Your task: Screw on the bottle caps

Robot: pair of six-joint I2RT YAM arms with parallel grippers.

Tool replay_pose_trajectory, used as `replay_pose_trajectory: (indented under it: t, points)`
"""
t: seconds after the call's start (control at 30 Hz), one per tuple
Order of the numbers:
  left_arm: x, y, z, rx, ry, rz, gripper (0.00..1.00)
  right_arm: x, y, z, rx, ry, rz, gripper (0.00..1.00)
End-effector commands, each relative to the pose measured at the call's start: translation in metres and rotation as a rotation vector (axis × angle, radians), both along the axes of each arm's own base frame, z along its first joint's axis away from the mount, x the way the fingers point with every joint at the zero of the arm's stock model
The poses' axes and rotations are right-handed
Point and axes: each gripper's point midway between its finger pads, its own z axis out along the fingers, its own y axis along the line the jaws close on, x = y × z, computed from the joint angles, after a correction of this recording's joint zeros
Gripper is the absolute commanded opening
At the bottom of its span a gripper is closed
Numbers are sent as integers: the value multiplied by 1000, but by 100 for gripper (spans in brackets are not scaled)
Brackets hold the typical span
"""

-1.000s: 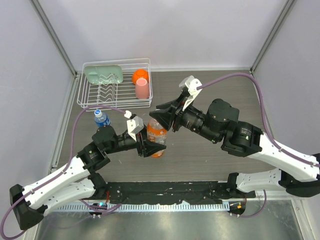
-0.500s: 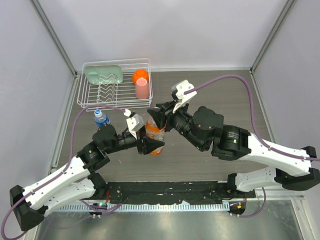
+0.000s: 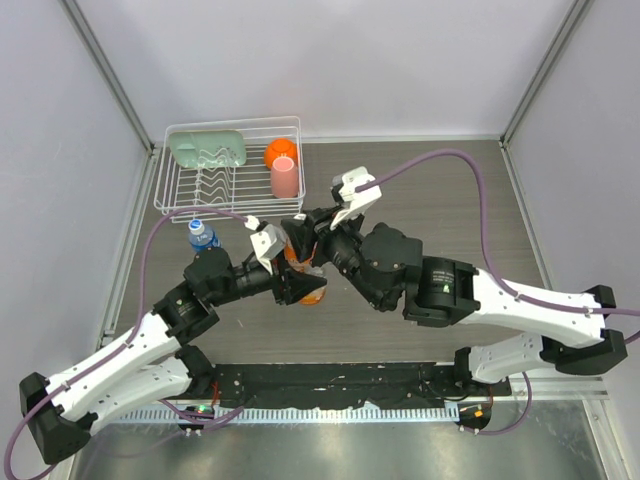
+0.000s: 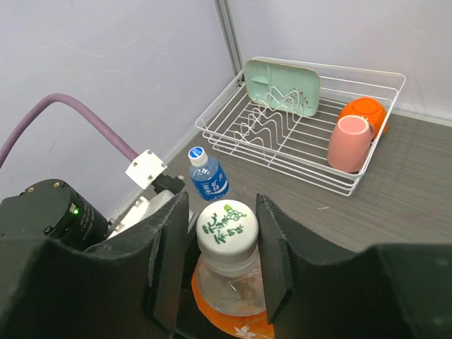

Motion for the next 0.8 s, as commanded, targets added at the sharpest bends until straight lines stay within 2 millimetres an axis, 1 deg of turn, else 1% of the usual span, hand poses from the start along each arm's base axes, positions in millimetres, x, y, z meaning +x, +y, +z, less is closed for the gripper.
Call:
replay_pose_trajectory:
  t: [0.0, 0.03, 0.07, 0.1, 0.17, 0.47, 0.53, 0.57, 0.6, 0.63, 0.67, 0.7, 0.73, 0.77]
  points:
    - [8, 13, 107, -259, -202, 75, 46, -15, 11, -58, -229, 51, 9, 49]
    - [8, 13, 106, -257, -200, 75, 46, -16, 9, -52, -227, 41, 5, 51]
    - [8, 13, 107, -258, -201, 74, 46, -16, 8, -50, -224, 36, -2, 56]
    - [7, 14, 106, -257, -200, 74, 46, -15, 5, -47, -227, 30, -9, 58]
    - [7, 14, 106, -255, -200, 72, 46, -13, 2, -40, -226, 19, -21, 59]
    - [7, 14, 102, -250, -194, 71, 46, -10, -13, -27, -252, -4, -52, 63]
    - [6, 14, 102, -251, -193, 67, 46, -11, -17, -20, -246, -10, -50, 64]
    - [6, 14, 102, -251, -193, 67, 46, -11, -18, -19, -256, -11, -45, 65]
    - [6, 14, 102, -250, -194, 66, 46, -12, -21, -16, -256, -16, -42, 65]
    - [6, 14, 101, -248, -193, 64, 46, -13, -25, -7, -236, -18, -36, 66]
    - [6, 14, 101, -248, -191, 63, 46, -14, -28, -4, -238, -21, -28, 66]
    - [6, 14, 100, -247, -190, 63, 46, -17, -28, 4, -220, -23, -3, 66]
    - [6, 14, 100, -246, -192, 63, 46, -20, -35, 10, -213, -32, 16, 66]
    - [6, 14, 99, -244, -190, 63, 46, -24, -35, 14, -210, -34, 45, 67]
